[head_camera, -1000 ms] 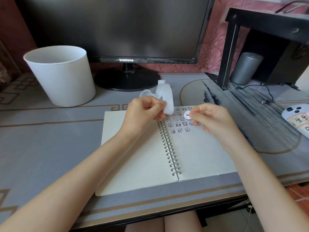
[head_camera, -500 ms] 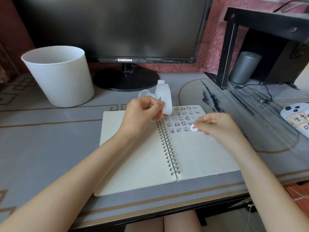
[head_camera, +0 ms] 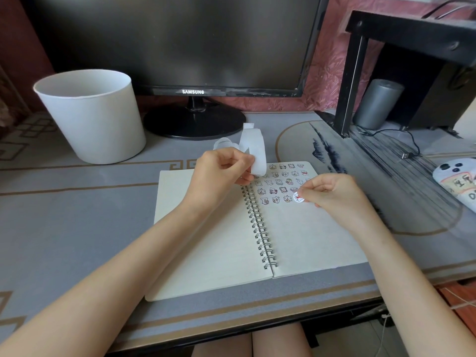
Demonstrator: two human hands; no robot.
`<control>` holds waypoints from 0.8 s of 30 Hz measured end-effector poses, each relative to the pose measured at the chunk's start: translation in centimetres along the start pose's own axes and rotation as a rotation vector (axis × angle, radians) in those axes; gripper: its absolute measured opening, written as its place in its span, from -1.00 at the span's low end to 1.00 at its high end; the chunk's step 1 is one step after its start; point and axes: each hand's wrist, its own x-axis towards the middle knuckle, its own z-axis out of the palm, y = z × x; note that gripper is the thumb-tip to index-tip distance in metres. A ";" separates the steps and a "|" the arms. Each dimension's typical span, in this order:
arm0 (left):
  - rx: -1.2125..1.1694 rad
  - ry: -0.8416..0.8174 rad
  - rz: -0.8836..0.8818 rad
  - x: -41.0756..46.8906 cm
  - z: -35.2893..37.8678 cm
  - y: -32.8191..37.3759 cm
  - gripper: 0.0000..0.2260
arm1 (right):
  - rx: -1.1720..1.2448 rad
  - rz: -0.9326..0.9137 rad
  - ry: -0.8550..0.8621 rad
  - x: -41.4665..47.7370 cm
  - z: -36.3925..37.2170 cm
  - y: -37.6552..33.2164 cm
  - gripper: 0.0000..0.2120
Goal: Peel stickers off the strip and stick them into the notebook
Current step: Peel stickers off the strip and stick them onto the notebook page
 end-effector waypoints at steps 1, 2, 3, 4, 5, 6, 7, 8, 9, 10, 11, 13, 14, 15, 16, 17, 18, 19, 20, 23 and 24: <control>0.001 0.001 -0.001 0.0 0.0 0.0 -0.79 | -0.002 -0.001 0.002 0.0 0.0 0.0 -0.89; 0.002 0.001 -0.001 0.0 0.0 0.0 -0.79 | -0.007 -0.002 0.004 0.0 0.0 0.0 -0.89; 0.004 0.000 0.000 0.0 0.0 0.0 -0.79 | -0.012 -0.003 0.007 0.0 0.0 0.0 -0.88; 0.004 -0.001 0.000 0.0 0.0 0.0 -0.79 | -0.016 -0.005 0.009 0.0 0.0 0.0 -0.87; 0.003 -0.002 0.000 0.0 0.0 0.0 -0.79 | -0.019 -0.008 0.010 0.0 0.1 0.0 -0.87; 0.003 -0.001 -0.001 0.0 0.0 0.0 -0.79 | -0.023 -0.014 0.010 0.0 0.1 0.0 -0.88; 0.004 -0.001 -0.002 0.0 0.0 0.0 -0.80 | -0.028 -0.021 0.011 0.0 0.1 0.1 -0.88; 0.006 -0.001 -0.003 0.0 0.0 0.0 -0.80 | -0.031 -0.028 0.013 0.0 0.2 0.1 -0.88; 0.007 -0.001 -0.002 0.0 0.0 0.0 -0.80 | -0.036 -0.035 0.017 0.0 0.2 0.2 -0.87; 0.008 -0.002 -0.001 0.0 0.0 0.0 -0.81 | -0.044 -0.041 0.021 0.0 0.2 0.2 -0.86; 0.009 -0.002 0.000 0.0 0.0 0.0 -0.81 | -0.053 -0.048 0.026 0.0 0.3 0.3 -0.85; 0.008 -0.002 0.000 0.0 0.0 0.1 -0.81 | -0.073 -0.058 0.033 0.1 0.3 0.4 -0.85; 0.008 -0.002 0.000 0.0 0.0 0.1 -0.81 | -0.081 -0.062 0.033 0.2 0.3 0.4 -0.85; 0.009 -0.003 0.000 0.0 0.0 0.1 -0.82 | -0.089 -0.067 0.033 0.2 0.4 0.5 -0.85; 0.009 -0.003 -0.001 0.0 0.0 0.1 -0.82 | -0.099 -0.071 0.035 0.2 0.4 0.6 -0.86; 0.008 -0.002 -0.001 0.0 0.0 0.1 -0.81 | -0.108 -0.077 0.038 0.3 0.4 0.7 -0.86; 0.007 -0.001 -0.003 0.0 0.0 0.1 -0.81 | -0.114 -0.082 0.041 0.3 0.4 0.8 -0.86; 0.008 0.000 -0.004 0.0 0.0 0.1 -0.81 | -0.117 -0.086 0.041 0.3 0.4 0.8 -0.86; 0.010 0.000 -0.004 0.0 0.0 0.1 -0.81 | -0.116 -0.088 0.040 0.3 0.4 0.9 -0.86; 0.016 -0.001 -0.003 0.0 0.0 0.1 -0.81 | -0.102 -0.089 0.039 0.4 0.2 1.0 -0.85; 0.015 -0.001 -0.003 -0.1 0.0 0.1 -0.81 | -0.098 -0.089 0.037 0.5 0.1 1.0 -0.82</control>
